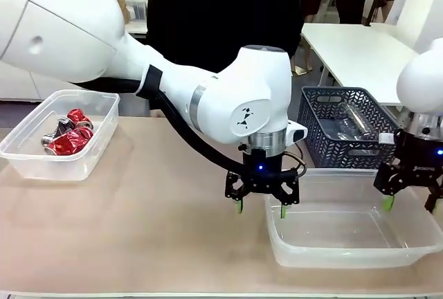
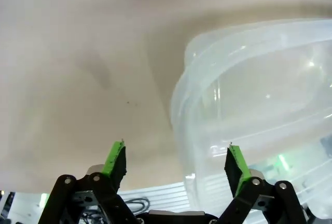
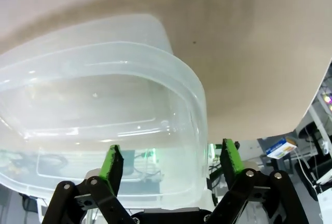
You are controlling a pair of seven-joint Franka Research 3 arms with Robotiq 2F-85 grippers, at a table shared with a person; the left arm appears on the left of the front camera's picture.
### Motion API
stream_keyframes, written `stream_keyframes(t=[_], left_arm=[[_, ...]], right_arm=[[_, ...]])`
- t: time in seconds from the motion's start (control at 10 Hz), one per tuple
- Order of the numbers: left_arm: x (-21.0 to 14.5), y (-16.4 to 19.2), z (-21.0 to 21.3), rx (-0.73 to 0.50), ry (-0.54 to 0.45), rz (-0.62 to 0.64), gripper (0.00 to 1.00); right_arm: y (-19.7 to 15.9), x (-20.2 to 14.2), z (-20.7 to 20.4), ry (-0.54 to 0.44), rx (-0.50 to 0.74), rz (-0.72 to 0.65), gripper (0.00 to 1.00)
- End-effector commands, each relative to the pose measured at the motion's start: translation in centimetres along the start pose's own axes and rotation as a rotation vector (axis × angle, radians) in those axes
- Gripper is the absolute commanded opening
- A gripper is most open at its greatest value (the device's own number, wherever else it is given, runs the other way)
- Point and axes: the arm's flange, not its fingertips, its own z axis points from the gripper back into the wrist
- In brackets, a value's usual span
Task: Sort the waste into each basket.
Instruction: Pick up the Organizing box on the right side of the table and lift it.
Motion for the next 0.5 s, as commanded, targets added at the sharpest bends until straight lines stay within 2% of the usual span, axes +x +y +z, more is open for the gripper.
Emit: stream_keyframes(t=[0.0,0.1,0.3,0.4], left_arm=[[0.26,-0.46,0.95,0.000,-0.034,-0.002,0.44],[0.33,-0.32,1.10,0.002,-0.040,0.007,0.00],[0.14,-0.25,1.14,0.017,-0.043,0.013,0.00],[0.12,-0.21,1.12,0.020,-0.039,0.010,0.16]], right_arm=[[-0.55,-0.61,-2.19,0.020,-0.016,0.030,0.41],[-0.57,-0.54,-2.35,0.030,-0.018,0.031,0.00],[-0.50,-0.44,-2.36,0.035,-0.013,0.035,0.00],[-0.40,-0.44,-2.32,0.035,-0.015,0.040,0.15]])
